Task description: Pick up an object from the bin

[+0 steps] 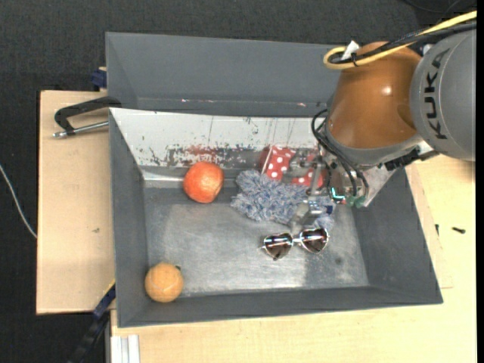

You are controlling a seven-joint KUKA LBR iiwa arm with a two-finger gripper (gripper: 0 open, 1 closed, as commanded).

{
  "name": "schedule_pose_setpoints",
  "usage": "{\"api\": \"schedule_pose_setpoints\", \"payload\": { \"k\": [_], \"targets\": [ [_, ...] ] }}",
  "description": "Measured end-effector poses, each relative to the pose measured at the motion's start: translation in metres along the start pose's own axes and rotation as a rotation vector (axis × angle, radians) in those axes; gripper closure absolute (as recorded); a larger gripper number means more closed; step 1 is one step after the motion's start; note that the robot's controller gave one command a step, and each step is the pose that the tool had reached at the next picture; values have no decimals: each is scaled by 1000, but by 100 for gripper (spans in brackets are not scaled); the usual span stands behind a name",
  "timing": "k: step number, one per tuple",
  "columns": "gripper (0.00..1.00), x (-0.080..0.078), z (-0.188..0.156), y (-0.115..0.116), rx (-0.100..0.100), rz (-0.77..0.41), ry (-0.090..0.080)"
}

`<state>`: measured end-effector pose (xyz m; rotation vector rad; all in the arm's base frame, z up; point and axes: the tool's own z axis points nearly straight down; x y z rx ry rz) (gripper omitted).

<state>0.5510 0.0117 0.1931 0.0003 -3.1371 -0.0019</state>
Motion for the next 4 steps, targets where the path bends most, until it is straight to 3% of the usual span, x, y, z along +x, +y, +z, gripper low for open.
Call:
{"api": "schedule_pose_setpoints", "payload": {
  "k": [1, 2, 3, 4],
  "targets": [
    [0, -2, -4, 0, 0, 0, -7],
    [0, 48, 122, -19, 1, -57, -7],
    [0, -18, 78, -22, 0, -105, -2],
    [0, 19, 103, -19, 0, -55, -11]
  ]
}}
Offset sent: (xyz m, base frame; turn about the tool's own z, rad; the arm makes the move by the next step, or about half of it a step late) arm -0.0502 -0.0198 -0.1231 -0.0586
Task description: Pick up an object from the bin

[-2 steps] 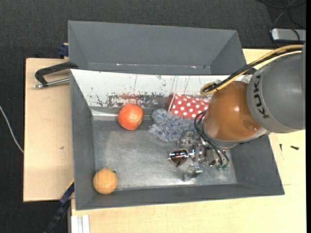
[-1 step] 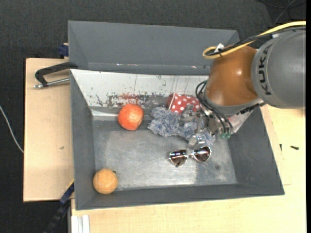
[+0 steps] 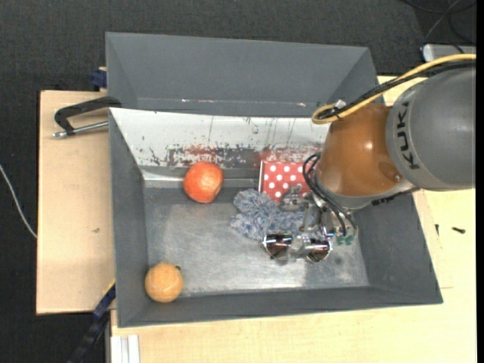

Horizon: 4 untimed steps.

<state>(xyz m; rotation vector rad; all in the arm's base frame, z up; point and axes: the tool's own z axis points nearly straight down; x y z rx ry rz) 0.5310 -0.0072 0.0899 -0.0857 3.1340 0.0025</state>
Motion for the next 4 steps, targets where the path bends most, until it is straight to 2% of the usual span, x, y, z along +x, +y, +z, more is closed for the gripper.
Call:
{"api": "schedule_pose_setpoints", "payload": {
  "k": [1, 2, 4],
  "targets": [
    [0, -49, 12, 2, 0, 99, 14],
    [100, -2, 12, -27, 0, 87, -12],
    [100, -2, 10, -27, -1, 86, -9]
  ]
}}
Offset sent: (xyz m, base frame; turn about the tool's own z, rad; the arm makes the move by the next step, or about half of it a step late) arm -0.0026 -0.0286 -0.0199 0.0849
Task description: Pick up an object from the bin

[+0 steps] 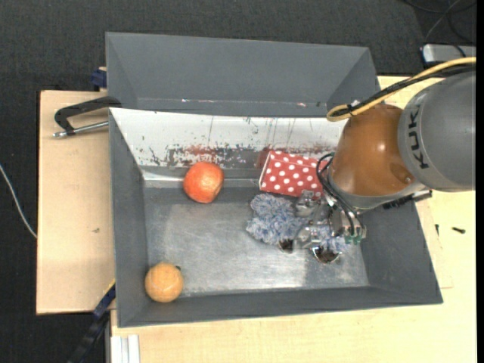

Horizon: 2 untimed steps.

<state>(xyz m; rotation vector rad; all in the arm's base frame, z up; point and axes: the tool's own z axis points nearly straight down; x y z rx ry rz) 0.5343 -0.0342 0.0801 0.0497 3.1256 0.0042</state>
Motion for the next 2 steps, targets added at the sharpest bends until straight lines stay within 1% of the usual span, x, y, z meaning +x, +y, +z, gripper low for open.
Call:
{"api": "schedule_pose_setpoints", "payload": {
  "k": [1, 2],
  "targets": [
    [100, 4, -17, 0, 0, -1, 16],
    [100, 2, -33, 0, 2, -1, 10]
  ]
}}
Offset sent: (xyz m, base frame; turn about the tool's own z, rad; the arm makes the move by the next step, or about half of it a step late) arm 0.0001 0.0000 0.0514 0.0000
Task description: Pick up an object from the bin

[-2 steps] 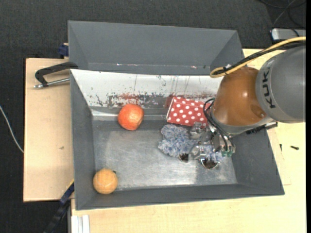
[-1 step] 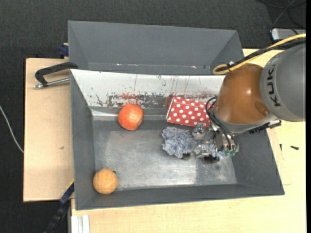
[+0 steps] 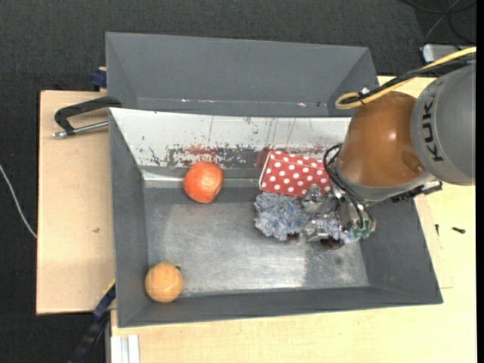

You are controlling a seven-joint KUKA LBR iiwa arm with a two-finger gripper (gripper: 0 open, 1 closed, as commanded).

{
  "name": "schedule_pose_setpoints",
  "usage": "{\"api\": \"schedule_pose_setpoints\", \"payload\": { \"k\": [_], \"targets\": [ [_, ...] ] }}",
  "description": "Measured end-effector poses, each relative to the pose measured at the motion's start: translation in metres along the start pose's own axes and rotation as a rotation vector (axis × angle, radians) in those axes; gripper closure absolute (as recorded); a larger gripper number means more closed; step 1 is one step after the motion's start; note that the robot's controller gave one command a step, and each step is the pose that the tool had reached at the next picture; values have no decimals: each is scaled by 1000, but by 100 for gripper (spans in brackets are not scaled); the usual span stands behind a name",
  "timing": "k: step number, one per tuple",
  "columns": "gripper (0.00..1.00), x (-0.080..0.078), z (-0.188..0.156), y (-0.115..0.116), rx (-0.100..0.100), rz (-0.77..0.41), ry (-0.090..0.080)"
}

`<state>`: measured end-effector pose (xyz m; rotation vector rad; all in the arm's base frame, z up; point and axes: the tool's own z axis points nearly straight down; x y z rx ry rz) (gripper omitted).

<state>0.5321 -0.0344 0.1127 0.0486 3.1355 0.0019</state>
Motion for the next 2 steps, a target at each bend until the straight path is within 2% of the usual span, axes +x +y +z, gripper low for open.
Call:
{"api": "schedule_pose_setpoints", "payload": {
  "k": [1, 2],
  "targets": [
    [100, -1, -9, 0, 0, 0, -3],
    [100, 0, -15, 0, 0, 0, 2]
  ]
}}
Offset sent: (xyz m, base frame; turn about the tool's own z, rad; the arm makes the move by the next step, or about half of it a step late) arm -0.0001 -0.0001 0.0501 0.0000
